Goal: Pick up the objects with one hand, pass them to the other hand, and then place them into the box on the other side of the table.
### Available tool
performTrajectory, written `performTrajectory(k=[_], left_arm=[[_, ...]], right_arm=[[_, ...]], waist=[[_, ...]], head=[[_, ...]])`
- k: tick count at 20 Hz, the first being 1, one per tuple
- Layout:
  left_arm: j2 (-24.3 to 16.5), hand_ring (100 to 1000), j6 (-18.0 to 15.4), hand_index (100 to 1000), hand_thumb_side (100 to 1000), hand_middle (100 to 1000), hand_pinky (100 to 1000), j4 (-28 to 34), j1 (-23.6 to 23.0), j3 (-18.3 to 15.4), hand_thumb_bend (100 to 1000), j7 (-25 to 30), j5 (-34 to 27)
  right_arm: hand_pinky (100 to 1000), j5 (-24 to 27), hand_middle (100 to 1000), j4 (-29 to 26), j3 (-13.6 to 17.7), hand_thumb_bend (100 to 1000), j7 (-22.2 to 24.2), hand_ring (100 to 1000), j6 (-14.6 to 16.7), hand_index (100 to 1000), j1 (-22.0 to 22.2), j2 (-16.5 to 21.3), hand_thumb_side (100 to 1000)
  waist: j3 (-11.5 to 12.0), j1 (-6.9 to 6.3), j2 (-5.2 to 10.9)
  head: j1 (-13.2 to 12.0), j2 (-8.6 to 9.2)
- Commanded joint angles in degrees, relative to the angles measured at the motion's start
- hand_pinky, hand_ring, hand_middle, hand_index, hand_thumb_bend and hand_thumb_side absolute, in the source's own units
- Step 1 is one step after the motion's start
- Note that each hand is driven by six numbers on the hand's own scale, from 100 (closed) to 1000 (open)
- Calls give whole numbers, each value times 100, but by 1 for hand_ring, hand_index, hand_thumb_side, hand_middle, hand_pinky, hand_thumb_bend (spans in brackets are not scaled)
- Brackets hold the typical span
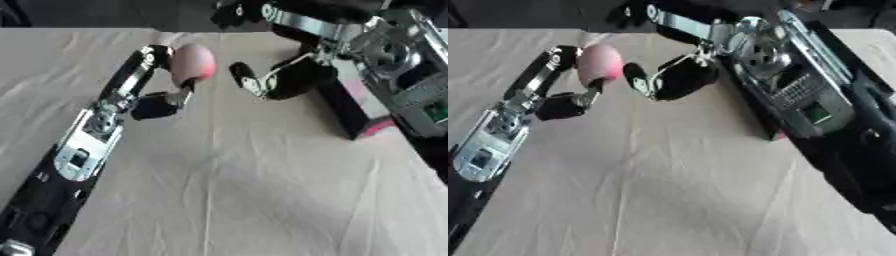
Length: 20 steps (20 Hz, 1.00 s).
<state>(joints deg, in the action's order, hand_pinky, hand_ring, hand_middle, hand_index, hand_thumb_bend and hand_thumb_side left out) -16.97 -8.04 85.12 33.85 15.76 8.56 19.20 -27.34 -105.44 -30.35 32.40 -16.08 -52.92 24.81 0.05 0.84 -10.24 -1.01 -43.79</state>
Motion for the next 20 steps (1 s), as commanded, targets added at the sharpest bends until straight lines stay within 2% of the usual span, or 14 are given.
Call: performTrajectory(k=[1, 10, 11, 14, 20], left_arm=[[23, 614, -30, 461, 241, 518, 712, 156, 146, 16, 100, 6, 11], [96, 614, -47, 461, 234, 518, 713, 201, 188, 58, 100, 31, -5], [102, 614, -50, 461, 233, 518, 713, 207, 193, 63, 100, 34, -6], [121, 614, -61, 461, 230, 518, 713, 227, 212, 83, 100, 41, -4], [141, 615, -106, 460, 219, 519, 714, 310, 225, 138, 100, 79, -1]], right_arm=[[933, -188, 845, 107, -12, 100, -83, 907, 49, 932, -106, -38, 276], [932, -402, 855, 361, -119, 100, -37, 913, 236, 946, -93, -189, 311], [932, -439, 858, 390, -127, 100, -17, 914, 265, 949, -89, -203, 362], [933, -521, 864, 483, -135, 100, 25, 918, 348, 955, -83, -246, 389], [932, -680, 865, 672, -127, 100, -83, 920, 410, 955, -74, -301, 384]], waist=[[11, 67, 187], [40, 52, 167], [43, 50, 165], [50, 47, 160], [70, 54, 158]], head=[[27, -33], [49, -33], [42, -33], [22, -33], [33, -33]])
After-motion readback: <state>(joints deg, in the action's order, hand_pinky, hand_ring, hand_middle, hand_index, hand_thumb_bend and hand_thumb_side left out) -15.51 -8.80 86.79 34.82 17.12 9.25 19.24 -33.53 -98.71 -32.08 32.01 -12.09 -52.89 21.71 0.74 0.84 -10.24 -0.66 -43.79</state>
